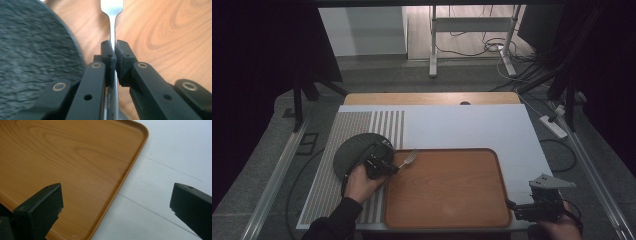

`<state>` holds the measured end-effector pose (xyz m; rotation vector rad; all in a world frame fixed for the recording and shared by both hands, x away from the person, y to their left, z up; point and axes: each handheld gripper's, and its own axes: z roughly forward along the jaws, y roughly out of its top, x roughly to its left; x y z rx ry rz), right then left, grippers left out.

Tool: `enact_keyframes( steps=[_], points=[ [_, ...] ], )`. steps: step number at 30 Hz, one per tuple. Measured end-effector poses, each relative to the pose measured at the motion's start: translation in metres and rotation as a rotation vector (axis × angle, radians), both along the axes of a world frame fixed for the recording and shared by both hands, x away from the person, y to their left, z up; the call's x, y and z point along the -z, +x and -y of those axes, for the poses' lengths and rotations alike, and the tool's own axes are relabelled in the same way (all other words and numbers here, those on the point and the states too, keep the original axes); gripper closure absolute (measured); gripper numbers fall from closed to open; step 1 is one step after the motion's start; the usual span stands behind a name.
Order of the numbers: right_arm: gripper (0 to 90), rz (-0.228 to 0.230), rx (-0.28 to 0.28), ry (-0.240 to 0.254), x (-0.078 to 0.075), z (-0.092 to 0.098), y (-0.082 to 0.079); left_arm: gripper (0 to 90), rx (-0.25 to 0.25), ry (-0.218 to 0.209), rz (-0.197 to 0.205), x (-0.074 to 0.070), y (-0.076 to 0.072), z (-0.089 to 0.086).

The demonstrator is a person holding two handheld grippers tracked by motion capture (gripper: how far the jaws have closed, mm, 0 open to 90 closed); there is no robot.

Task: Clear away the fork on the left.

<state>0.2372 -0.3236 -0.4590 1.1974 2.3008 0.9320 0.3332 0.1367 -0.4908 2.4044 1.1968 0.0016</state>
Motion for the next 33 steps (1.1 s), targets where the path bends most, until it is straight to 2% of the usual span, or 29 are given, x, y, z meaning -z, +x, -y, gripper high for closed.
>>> enact_keyframes(
  steps=[12, 17, 23, 25, 27, 29, 31, 33],
  points=[
    [0.0, 0.000, -0.009, -0.005, 0.000, 0.000, 0.000, 84.7, -0.013, -0.010, -0.031, 0.008, -0.025, 0.027],
    [0.0, -0.001, -0.011, -0.004, 0.000, 0.000, 0.000, 84.7, -0.031, -0.026, -0.037, 0.012, -0.034, 0.032],
    [0.0, -0.002, -0.012, -0.005, 0.000, 0.000, 0.000, 83.6, -0.018, -0.040, -0.056, 0.016, -0.042, 0.038],
    [0.0, -0.002, -0.013, -0.005, 0.000, -0.001, 0.000, 82.3, -0.016, -0.045, -0.047, 0.016, -0.042, 0.037],
    [0.0, -0.003, -0.013, -0.005, 0.000, -0.001, 0.000, 76.5, -0.023, -0.054, -0.027, 0.013, -0.039, 0.036],
    [0.0, -0.003, -0.014, -0.005, 0.000, -0.001, 0.000, 76.3, -0.018, -0.055, 0.010, 0.008, -0.037, 0.036],
    [0.0, -0.003, -0.014, -0.006, 0.000, -0.001, 0.000, 80.9, -0.004, -0.066, 0.025, 0.004, -0.034, 0.039],
    [0.0, -0.005, -0.014, -0.008, 0.001, -0.001, 0.000, 87.3, 0.033, -0.076, 0.028, 0.004, -0.031, 0.046]
  ],
)
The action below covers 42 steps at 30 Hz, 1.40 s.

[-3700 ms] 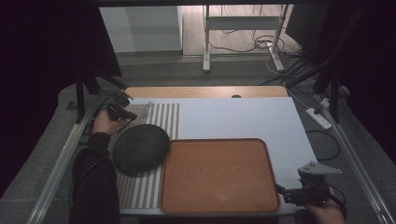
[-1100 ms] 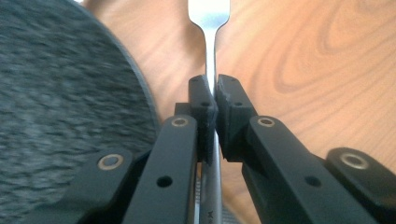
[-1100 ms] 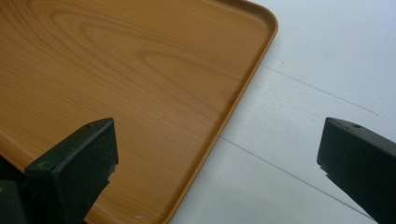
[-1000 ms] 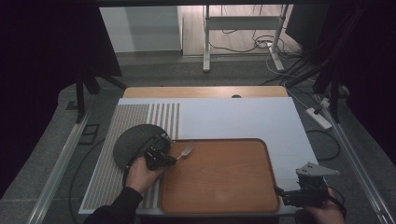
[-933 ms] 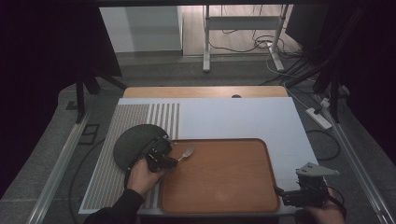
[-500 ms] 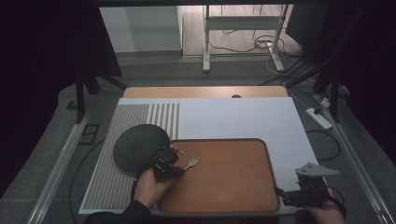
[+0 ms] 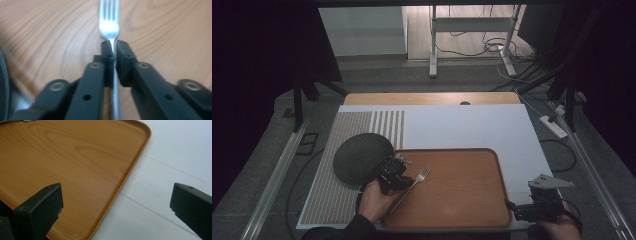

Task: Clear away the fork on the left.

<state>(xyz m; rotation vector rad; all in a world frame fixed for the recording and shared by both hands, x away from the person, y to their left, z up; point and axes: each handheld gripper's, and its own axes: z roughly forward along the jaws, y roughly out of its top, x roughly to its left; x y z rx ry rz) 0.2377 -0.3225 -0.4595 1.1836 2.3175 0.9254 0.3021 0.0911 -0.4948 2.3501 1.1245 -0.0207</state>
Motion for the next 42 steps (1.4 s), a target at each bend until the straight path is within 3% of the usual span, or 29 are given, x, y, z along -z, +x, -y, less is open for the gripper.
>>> enact_keyframes(
  steps=[4, 7, 8, 25, 36, 42],
  points=[
    [0.0, 0.001, -0.001, 0.000, 0.000, 0.000, 0.000, 88.6, 0.042, 0.025, -0.015, 0.007, 0.003, 0.017],
    [0.0, 0.002, 0.000, 0.001, 0.000, 0.000, 0.000, 88.6, 0.050, 0.056, -0.011, 0.012, 0.005, 0.024],
    [0.0, 0.002, -0.001, 0.001, 0.000, 0.000, 0.000, 88.6, 0.047, 0.049, -0.009, 0.013, 0.006, 0.024],
    [0.0, 0.002, -0.005, 0.003, 0.000, 0.000, -0.001, 88.5, -0.085, 0.046, -0.037, 0.015, 0.017, -0.016],
    [0.0, 0.002, -0.007, 0.003, 0.000, 0.000, -0.001, 87.5, -0.122, 0.052, -0.057, 0.015, 0.017, -0.034],
    [0.0, 0.002, -0.008, 0.002, 0.000, 0.000, -0.001, 85.2, -0.123, 0.027, -0.070, 0.016, 0.018, -0.038]
  ],
)
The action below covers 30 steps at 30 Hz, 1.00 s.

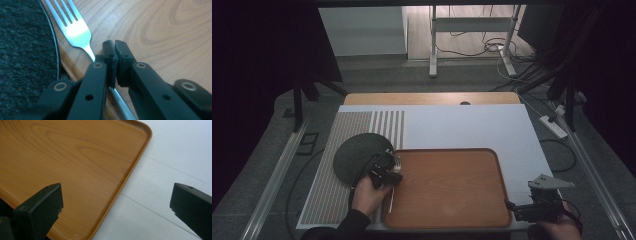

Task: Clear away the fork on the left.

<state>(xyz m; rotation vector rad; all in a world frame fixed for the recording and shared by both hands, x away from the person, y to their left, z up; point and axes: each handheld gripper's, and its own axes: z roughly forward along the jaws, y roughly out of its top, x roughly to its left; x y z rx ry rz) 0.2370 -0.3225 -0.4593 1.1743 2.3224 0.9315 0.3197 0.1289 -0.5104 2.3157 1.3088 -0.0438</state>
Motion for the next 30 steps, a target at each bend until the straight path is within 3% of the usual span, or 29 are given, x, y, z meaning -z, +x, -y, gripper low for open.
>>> enact_keyframes(
  steps=[3, 7, 12, 14, 17, 20, 22, 25, 30],
  points=[
    [0.0, 0.000, -0.001, 0.001, 0.000, 0.000, 0.000, 78.4, 0.009, -0.011, 0.001, -0.001, 0.000, 0.001],
    [0.0, -0.001, -0.001, 0.001, 0.000, 0.000, 0.000, 64.4, 0.020, -0.019, 0.046, -0.007, -0.002, 0.004],
    [0.0, -0.003, -0.001, 0.002, 0.000, 0.000, 0.000, 43.8, 0.051, -0.072, 0.095, -0.013, -0.004, 0.000],
    [0.0, -0.003, -0.001, 0.002, 0.000, 0.000, 0.000, 35.1, 0.049, -0.076, 0.116, -0.012, -0.004, -0.002],
    [0.0, -0.003, 0.000, 0.002, 0.000, 0.000, 0.000, 24.2, 0.048, -0.089, 0.124, -0.011, -0.003, -0.006],
    [0.0, -0.002, 0.000, 0.002, 0.000, 0.000, 0.000, 14.9, 0.041, -0.066, 0.122, -0.010, -0.003, -0.007],
    [0.0, -0.003, 0.000, 0.002, 0.000, 0.000, 0.000, 6.9, 0.051, -0.074, 0.124, -0.009, -0.003, -0.008],
    [0.0, -0.003, 0.000, 0.002, 0.000, 0.000, 0.000, 0.9, 0.060, -0.060, 0.160, -0.009, -0.004, -0.009],
    [0.0, -0.003, 0.001, 0.002, 0.000, 0.000, 0.000, 0.7, 0.065, -0.092, 0.169, -0.011, -0.005, -0.014]
  ],
)
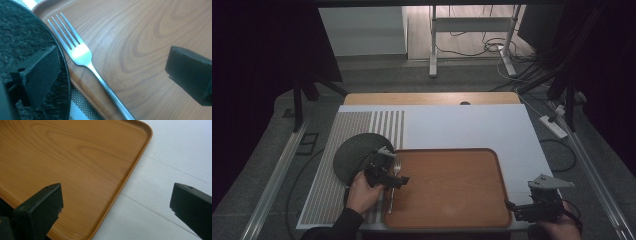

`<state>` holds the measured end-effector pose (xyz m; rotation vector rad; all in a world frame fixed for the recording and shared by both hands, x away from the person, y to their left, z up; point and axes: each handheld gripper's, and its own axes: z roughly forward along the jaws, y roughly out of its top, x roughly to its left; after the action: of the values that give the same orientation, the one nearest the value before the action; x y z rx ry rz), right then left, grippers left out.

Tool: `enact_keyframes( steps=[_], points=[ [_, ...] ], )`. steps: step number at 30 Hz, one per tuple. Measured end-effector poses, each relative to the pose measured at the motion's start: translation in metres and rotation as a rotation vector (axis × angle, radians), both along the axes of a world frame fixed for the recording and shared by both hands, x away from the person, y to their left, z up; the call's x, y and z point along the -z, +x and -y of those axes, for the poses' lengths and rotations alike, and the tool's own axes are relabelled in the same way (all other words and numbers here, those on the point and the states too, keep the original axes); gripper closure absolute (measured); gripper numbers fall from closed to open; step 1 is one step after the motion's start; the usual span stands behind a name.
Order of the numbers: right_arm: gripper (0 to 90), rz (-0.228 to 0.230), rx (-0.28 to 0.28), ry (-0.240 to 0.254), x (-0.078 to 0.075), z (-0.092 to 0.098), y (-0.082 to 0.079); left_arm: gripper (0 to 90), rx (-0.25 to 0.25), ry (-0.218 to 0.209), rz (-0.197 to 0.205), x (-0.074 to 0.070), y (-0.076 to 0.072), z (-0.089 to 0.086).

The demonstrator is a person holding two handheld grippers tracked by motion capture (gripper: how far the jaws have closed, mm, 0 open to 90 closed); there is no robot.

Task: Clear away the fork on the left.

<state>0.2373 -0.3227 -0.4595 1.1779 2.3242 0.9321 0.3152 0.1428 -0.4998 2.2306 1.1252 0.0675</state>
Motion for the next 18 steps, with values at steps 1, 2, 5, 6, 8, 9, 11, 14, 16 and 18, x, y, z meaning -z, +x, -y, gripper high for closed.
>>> enact_keyframes(
  steps=[1, 2, 5, 6, 8, 9, 11, 14, 16, 18],
  points=[
    [0.0, 0.000, 0.000, 0.000, 0.000, 0.000, 0.000, 0.6, 0.005, -0.003, 0.007, 0.000, 0.000, -0.001],
    [0.0, 0.000, 0.000, 0.000, 0.000, 0.000, 0.000, 0.0, 0.004, -0.002, 0.016, -0.001, -0.001, -0.003],
    [0.0, -0.001, 0.001, 0.001, 0.000, 0.000, 0.000, 0.0, 0.007, -0.008, 0.023, -0.003, -0.003, -0.008],
    [0.0, -0.001, 0.001, 0.001, 0.000, 0.000, 0.000, 0.0, 0.004, -0.005, 0.027, -0.004, -0.003, -0.010],
    [0.0, -0.001, 0.002, 0.001, 0.000, 0.000, 0.000, 0.0, 0.000, -0.006, 0.033, -0.005, -0.005, -0.014],
    [0.0, -0.001, 0.002, 0.002, 0.000, 0.000, 0.000, 0.0, -0.004, -0.010, 0.036, -0.006, -0.006, -0.017],
    [0.0, -0.001, 0.003, 0.002, 0.000, 0.000, 0.000, 0.0, -0.008, -0.018, 0.039, -0.007, -0.008, -0.022],
    [0.0, -0.001, 0.003, 0.001, 0.000, 0.000, 0.000, 0.0, -0.018, -0.015, 0.046, -0.009, -0.013, -0.030],
    [0.0, 0.000, 0.004, 0.002, 0.000, 0.000, 0.000, 0.0, -0.028, -0.016, 0.053, -0.010, -0.016, -0.036],
    [0.0, 0.000, 0.006, 0.002, 0.000, 0.000, 0.000, 0.0, -0.037, -0.027, 0.058, -0.011, -0.020, -0.042]
  ],
)
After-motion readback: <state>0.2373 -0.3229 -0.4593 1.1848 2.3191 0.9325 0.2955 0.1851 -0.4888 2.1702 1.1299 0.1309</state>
